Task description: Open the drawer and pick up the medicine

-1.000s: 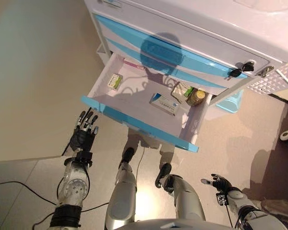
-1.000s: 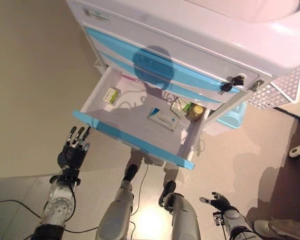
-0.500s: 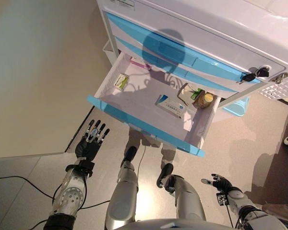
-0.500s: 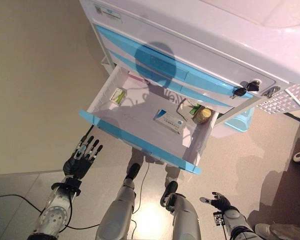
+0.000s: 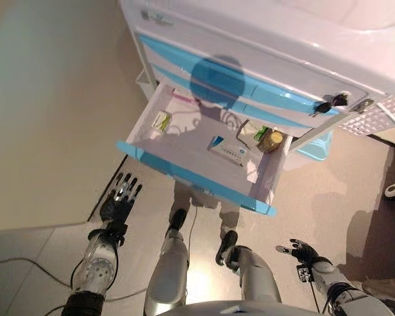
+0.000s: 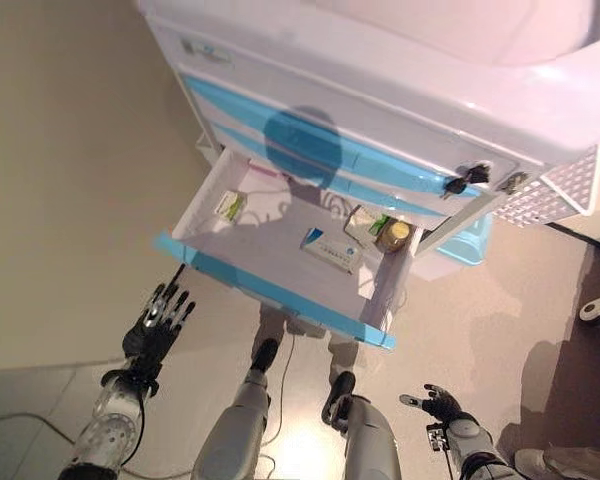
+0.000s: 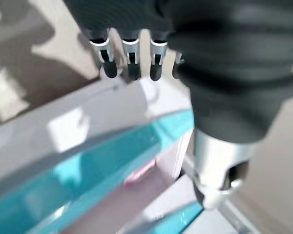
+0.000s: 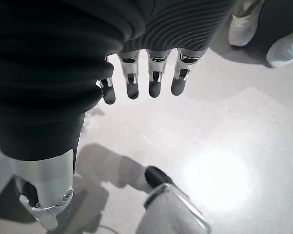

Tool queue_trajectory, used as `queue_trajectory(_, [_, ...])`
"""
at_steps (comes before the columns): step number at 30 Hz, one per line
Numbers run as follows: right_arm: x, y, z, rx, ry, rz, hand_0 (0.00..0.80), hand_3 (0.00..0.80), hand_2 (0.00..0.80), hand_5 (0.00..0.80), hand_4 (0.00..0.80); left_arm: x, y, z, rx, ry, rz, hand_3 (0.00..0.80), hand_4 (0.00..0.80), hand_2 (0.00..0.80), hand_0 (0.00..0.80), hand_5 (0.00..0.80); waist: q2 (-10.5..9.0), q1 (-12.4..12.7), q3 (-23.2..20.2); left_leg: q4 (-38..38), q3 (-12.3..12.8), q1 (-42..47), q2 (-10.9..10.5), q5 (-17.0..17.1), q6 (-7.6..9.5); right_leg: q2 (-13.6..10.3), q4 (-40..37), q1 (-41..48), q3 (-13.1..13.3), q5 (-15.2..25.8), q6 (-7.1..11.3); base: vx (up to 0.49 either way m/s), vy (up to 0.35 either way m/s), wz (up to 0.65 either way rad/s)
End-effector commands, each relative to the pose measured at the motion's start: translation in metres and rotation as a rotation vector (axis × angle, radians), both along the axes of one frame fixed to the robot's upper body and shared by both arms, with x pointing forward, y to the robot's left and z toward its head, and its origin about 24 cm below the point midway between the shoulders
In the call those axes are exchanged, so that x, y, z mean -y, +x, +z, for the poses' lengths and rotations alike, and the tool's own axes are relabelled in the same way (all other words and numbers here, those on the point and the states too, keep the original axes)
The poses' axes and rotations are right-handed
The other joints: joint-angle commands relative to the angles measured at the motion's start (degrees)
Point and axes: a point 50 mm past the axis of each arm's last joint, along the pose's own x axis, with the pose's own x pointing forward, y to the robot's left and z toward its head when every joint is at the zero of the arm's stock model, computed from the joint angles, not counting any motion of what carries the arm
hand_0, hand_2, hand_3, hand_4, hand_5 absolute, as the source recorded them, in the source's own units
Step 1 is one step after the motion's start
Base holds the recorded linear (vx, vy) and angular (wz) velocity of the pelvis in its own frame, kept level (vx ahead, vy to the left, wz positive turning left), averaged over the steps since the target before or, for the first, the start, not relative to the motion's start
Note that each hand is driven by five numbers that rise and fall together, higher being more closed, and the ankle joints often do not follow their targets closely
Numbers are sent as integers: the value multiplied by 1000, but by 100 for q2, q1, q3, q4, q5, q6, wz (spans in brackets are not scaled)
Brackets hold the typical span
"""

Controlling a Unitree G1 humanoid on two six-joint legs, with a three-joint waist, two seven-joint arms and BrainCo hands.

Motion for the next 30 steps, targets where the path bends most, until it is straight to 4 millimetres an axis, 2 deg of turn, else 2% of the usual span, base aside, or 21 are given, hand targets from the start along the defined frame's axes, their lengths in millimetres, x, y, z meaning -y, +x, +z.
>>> queue_trajectory(1, [24,-4,8,-8,-82,-21,0,0,0,0,0,-23,-1,8,-31,216,67,0,0,0,0,0,-31,-139,-188,-373,80,55,-323,263,389,164,-1346,745,149,894,412,65,58,-33])
queue_trajectory(3, [28,-4,10,-12,-99,-36,0,0,0,0,0,-33,-9,0,-120,293,98,0,0,0,0,0,20,-206,-342,-503,149,245,-302,292,380,159,-1574,931,159,982,445,98,66,-35])
queue_trajectory(4, [30,-7,9,-16,-107,-54,0,0,0,0,0,-43,-18,-10,-237,397,140,0,0,0,0,0,52,-259,-470,-691,265,560,-254,269,363,182,-1813,1198,207,1028,477,110,52,-16])
queue_trajectory(6, [31,-10,8,-23,-109,-68,0,0,0,0,0,-44,-21,-14,-271,424,142,0,0,0,0,0,77,-295,-552,-783,301,661,-252,298,363,184,-1930,1294,211,1078,492,115,57,-25])
queue_trajectory(7, [34,-14,8,-35,-120,-84,0,0,0,0,0,-50,-31,-27,-415,559,111,0,0,0,0,0,103,-390,-706,-936,406,905,-224,295,361,208,-2090,1473,266,1130,518,116,53,-36])
queue_trajectory(8, [34,-15,7,-35,-120,-84,0,0,0,0,0,-50,-31,-27,-415,559,111,0,0,0,0,0,103,-382,-701,-950,411,921,-220,298,361,211,-2101,1486,270,1134,518,108,60,-37])
queue_trajectory(11, [35,-16,8,-26,-126,-96,0,0,0,0,0,-53,-50,-52,-627,676,20,0,0,0,0,0,146,-595,-973,-1162,659,1330,-176,248,378,253,-2322,1755,481,1200,560,123,71,-29])
queue_trajectory(13, [32,-15,7,-17,-118,-102,0,0,0,0,0,-50,-64,-68,-731,649,-23,0,0,0,0,0,135,-687,-1095,-1234,805,1521,-145,192,398,271,-2420,1889,646,1236,580,110,42,-55])
queue_trajectory(15, [32,-14,8,-13,-114,-102,0,0,0,0,0,-48,-69,-73,-771,663,-63,0,0,0,0,0,132,-712,-1131,-1259,868,1611,-130,164,405,278,-2458,1942,700,1249,586,61,33,-39])
queue_trajectory(16, [28,-6,10,26,-103,-90,0,0,0,0,0,-44,-85,-86,-885,704,-164,0,0,0,0,0,118,-808,-1218,-1285,990,1733,-110,113,412,281,-2524,2013,813,1272,601,62,40,-32])
queue_trajectory(17, [29,-6,10,26,-103,-91,0,0,0,0,0,-44,-84,-86,-884,704,-164,0,0,0,0,0,118,-799,-1211,-1287,997,1743,-108,110,412,283,-2528,2021,820,1274,601,52,24,-33])
queue_trajectory(20, [24,7,16,90,-84,-65,0,0,0,0,0,-40,-106,-100,-1015,703,-258,0,0,0,0,0,85,-870,-1287,-1309,1123,1914,-88,46,420,290,-2584,2137,927,1283,608,44,10,-36])
queue_trajectory(22, [16,33,35,247,-70,-14,0,0,0,0,0,-34,-116,-106,-1074,788,-380,0,0,0,0,0,46,-933,-1340,-1323,1237,2019,-82,-5,435,292,-2629,2196,1027,1314,614,26,12,-22])
queue_trajectory(24, [15,39,41,294,-70,-2,0,0,0,0,0,-32,-118,-108,-1092,825,-423,0,0,0,0,0,40,-939,-1353,-1328,1281,2055,-80,-20,436,298,-2652,2220,1072,1320,617,20,14,-21])
queue_trajectory(25, [13,54,60,414,-71,22,0,0,0,0,0,-25,-123,-112,-1115,902,-539,0,0,0,0,0,37,-969,-1375,-1320,1329,2083,-83,-47,448,309,-2665,2229,1118,1333,632,10,18,-16])
queue_trajectory(26, [13,54,60,413,-72,22,0,0,0,0,0,-25,-123,-112,-1116,903,-540,0,0,0,0,0,38,-964,-1375,-1321,1332,2086,-82,-49,448,309,-2666,2231,1121,1333,632,2,27,-8])
queue_trajectory(27, [10,65,74,486,-71,50,0,0,0,0,0,-22,-128,-114,-1137,941,-606,0,0,0,0,0,35,-984,-1384,-1317,1364,2103,-82,-61,456,312,-2665,2226,1150,1335,636,0,0,0])
queue_trajectory(30, [0,83,106,669,-59,102,0,0,0,0,0,-18,-125,-115,-1121,1096,-751,0,0,0,0,0,23,-981,-1393,-1303,1415,2165,-76,-97,477,318,-2640,2262,1209,1330,643,18,15,-6])
